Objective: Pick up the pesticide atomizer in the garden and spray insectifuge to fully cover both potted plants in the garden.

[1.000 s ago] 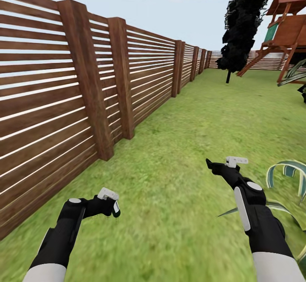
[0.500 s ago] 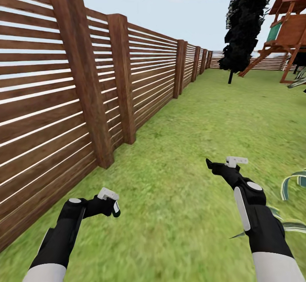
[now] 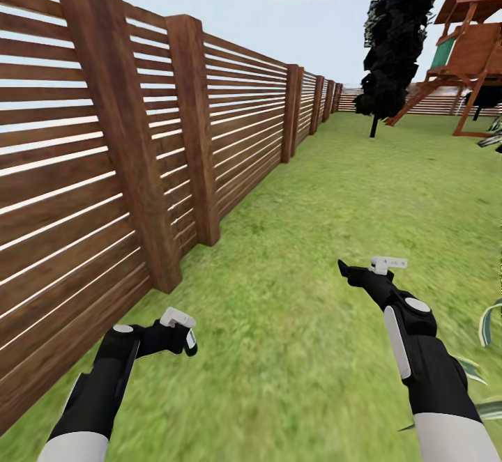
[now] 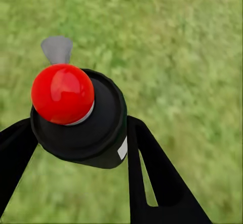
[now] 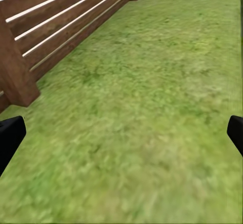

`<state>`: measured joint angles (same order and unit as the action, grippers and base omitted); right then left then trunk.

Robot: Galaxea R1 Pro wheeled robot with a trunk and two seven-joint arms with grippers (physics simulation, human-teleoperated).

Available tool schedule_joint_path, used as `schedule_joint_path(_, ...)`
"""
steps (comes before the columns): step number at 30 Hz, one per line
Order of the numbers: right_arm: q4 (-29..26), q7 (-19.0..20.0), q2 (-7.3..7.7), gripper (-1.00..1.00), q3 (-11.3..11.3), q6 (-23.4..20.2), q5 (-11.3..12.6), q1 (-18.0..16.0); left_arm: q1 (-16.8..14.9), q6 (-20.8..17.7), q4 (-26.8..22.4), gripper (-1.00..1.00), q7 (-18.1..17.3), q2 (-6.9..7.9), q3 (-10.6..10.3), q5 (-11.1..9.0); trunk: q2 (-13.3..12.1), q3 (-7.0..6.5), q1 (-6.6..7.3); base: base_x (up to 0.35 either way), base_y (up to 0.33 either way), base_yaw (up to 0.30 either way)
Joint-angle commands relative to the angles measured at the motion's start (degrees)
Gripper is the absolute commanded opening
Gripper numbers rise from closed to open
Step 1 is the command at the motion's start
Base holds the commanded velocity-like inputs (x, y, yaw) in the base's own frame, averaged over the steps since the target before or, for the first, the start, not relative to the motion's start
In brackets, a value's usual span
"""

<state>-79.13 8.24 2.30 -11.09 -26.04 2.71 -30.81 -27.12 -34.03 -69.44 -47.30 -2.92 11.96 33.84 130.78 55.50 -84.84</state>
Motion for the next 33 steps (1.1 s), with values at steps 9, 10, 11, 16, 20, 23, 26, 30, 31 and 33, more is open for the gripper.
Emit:
schedule_joint_path(9, -0.1, 0.2, -0.01, 1.0, -0.1, -0.3, 0.3, 0.0, 0.0, -0.2, -0.1, -1.0, -0.5, -0.07, 0.2, 0.4, 0.0, 0.06, -0.03, 0.346, 0.108, -0.221)
schedule_joint_path(10, -0.1, 0.2, -0.01, 1.0, -0.1, -0.3, 0.3, 0.0, 0.0, -0.2, -0.1, -1.0, -0.5, -0.07, 0.2, 0.4, 0.0, 0.06, -0.03, 0.342, 0.12, -0.25)
schedule_joint_path(11, -0.1, 0.2, -0.01, 1.0, -0.1, -0.3, 0.3, 0.0, 0.0, -0.2, -0.1, -1.0, -0.5, -0.07, 0.2, 0.4, 0.0, 0.06, -0.03, 0.342, 0.121, -0.251)
schedule_joint_path(16, -0.1, 0.2, -0.01, 1.0, -0.1, -0.3, 0.3, 0.0, 0.0, -0.2, -0.1, -1.0, -0.5, -0.07, 0.2, 0.4, 0.0, 0.06, -0.03, 0.342, 0.122, -0.251)
schedule_joint_path(20, -0.1, 0.2, -0.01, 1.0, -0.1, -0.3, 0.3, 0.0, 0.0, -0.2, -0.1, -1.0, -0.5, -0.07, 0.2, 0.4, 0.0, 0.06, -0.03, 0.342, 0.122, -0.251)
schedule_joint_path(23, -0.1, 0.2, -0.01, 1.0, -0.1, -0.3, 0.3, 0.0, 0.0, -0.2, -0.1, -1.0, -0.5, -0.07, 0.2, 0.4, 0.0, 0.06, -0.03, 0.342, 0.122, -0.251)
schedule_joint_path(26, -0.1, 0.2, -0.01, 1.0, -0.1, -0.3, 0.3, 0.0, 0.0, -0.2, -0.1, -1.0, -0.5, -0.07, 0.2, 0.4, 0.0, 0.06, -0.03, 0.342, 0.122, -0.251)
schedule_joint_path(30, -0.1, 0.2, -0.01, 1.0, -0.1, -0.3, 0.3, 0.0, 0.0, -0.2, -0.1, -1.0, -0.5, -0.07, 0.2, 0.4, 0.0, 0.06, -0.03, 0.342, 0.121, -0.251)
schedule_joint_path(31, -0.1, 0.2, -0.01, 1.0, -0.1, -0.3, 0.3, 0.0, 0.0, -0.2, -0.1, -1.0, -0.5, -0.07, 0.2, 0.4, 0.0, 0.06, -0.03, 0.342, 0.121, -0.251)
schedule_joint_path(33, -0.1, 0.2, -0.01, 1.0, -0.1, -0.3, 0.3, 0.0, 0.0, -0.2, -0.1, -1.0, -0.5, -0.07, 0.2, 0.4, 0.0, 0.06, -0.03, 0.342, 0.121, -0.251)
